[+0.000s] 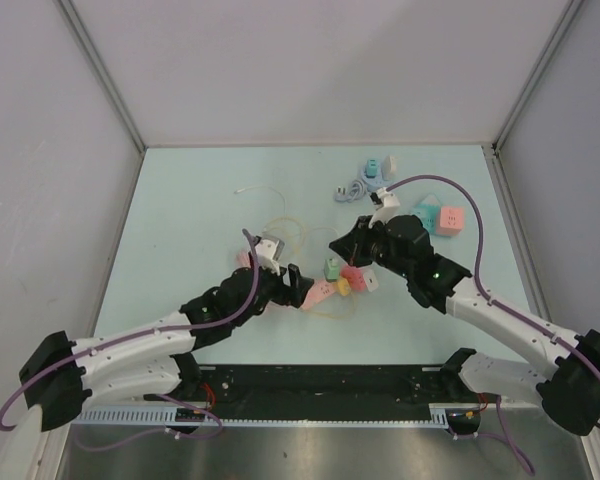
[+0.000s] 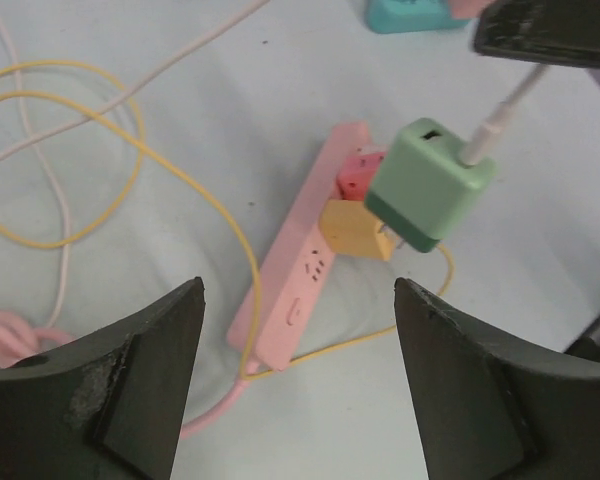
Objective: Insert the plug
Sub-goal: Adjust the plug.
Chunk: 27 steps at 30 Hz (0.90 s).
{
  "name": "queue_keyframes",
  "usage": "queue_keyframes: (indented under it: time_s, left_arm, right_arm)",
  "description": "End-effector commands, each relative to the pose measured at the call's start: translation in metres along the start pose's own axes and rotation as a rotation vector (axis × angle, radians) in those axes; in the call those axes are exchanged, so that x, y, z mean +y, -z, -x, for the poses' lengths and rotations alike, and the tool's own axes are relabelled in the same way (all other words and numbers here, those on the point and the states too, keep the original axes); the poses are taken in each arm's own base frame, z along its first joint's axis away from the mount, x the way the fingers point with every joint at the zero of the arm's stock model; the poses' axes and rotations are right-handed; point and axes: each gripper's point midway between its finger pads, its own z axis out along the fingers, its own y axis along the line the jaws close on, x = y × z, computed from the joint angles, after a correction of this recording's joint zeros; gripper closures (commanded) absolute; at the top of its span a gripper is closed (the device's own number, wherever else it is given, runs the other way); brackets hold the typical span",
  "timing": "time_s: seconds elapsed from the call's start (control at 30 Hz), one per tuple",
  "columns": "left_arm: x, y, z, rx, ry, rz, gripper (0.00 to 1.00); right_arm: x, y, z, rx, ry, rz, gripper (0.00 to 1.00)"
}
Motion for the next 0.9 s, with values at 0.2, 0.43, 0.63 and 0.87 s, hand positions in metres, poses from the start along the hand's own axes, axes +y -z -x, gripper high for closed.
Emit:
queue_keyframes:
  time_s: [0.2,0.43,0.63,0.87]
  left_arm:
    - [0.037,-0.032,-0.002,0.052,-0.006,0.252,0.3]
    - [0.063,-0.037,0.003,0.099,-0.001,0.411,0.99]
    - [0.121,0.072,0.005,-0.023,0.164,0.666,1.0]
    - [0.117,0.111,-0.009,-0.081,0.337,0.54,0.71]
  right_arm:
    - [-0.007,0.01,0.013,-0.043,0.066,-0.043,1.0]
    - [-0.008,0.014,0.013,-0.042,0.076,-0.053,1.0]
    - [-0.009,0.017,0.016,-0.053,0.095,-0.06,1.0]
    - [-0.003,0.013,0.014,-0.046,0.092,-0.027,1.0]
